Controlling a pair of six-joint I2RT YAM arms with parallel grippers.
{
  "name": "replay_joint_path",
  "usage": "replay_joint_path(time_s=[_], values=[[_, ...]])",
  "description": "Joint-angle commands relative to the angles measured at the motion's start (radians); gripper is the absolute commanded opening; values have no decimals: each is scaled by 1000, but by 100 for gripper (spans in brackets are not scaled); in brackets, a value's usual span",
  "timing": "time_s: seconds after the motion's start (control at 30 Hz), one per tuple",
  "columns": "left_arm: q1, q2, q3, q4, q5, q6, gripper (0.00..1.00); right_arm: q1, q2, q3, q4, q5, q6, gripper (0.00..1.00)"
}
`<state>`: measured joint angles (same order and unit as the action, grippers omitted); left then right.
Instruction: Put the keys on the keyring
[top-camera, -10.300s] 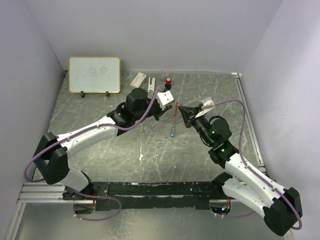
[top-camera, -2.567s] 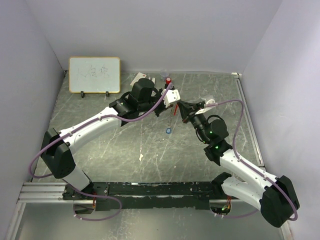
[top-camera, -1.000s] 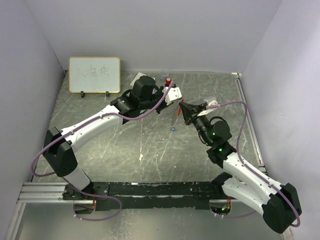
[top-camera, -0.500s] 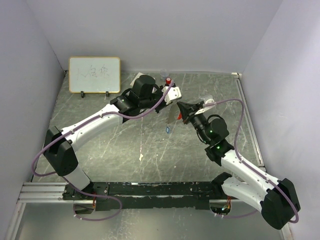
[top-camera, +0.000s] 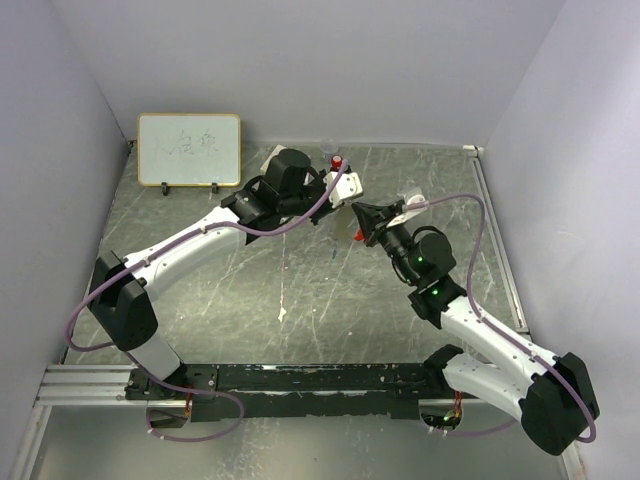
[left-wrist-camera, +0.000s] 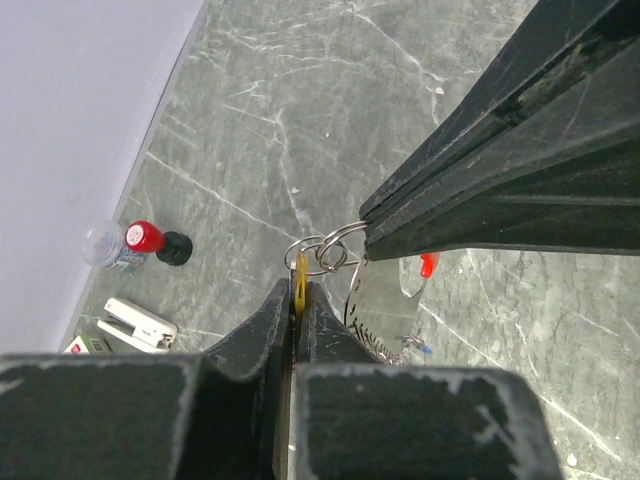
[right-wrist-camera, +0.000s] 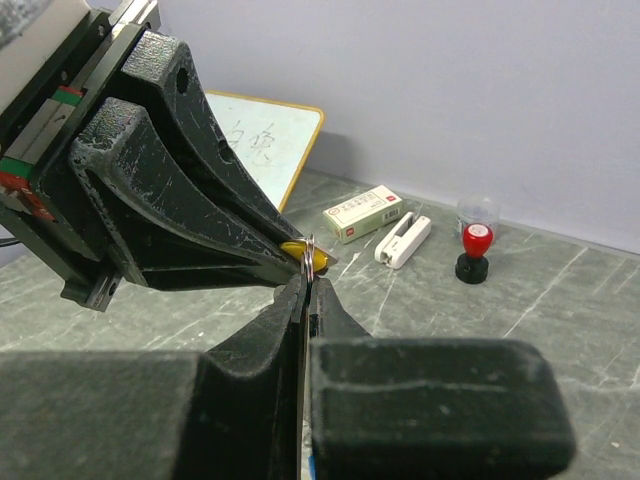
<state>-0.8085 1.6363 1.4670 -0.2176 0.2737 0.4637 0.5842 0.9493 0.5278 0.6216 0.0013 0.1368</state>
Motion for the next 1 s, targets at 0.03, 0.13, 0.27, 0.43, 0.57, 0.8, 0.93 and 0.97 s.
replay_joint_path(time_s=[0.03,0.13,0.27,0.43,0.57,0.8,0.93,0.97], values=[[2,-4,34,16,35,21,7,0,-61,-16,61,49,-7,0],[2,-3,22,17,52,25,7,0,-90,-45,102,83,-5,0],[2,-4,14,15,77,24,7,1,-115,-73,161,103,-12,0],[1,4,21,-6,112,28,7,0,-113,-78,194,86,-19,0],[3,22,42,-40,141,40,7,1,-115,-83,227,75,-21,0],[2,33,64,-70,185,56,7,0,-101,-74,244,59,-25,0],[2,39,75,-84,195,62,7,0,-94,-70,252,54,-28,0],[1,39,77,-85,192,62,7,1,-93,-67,249,50,-29,0]])
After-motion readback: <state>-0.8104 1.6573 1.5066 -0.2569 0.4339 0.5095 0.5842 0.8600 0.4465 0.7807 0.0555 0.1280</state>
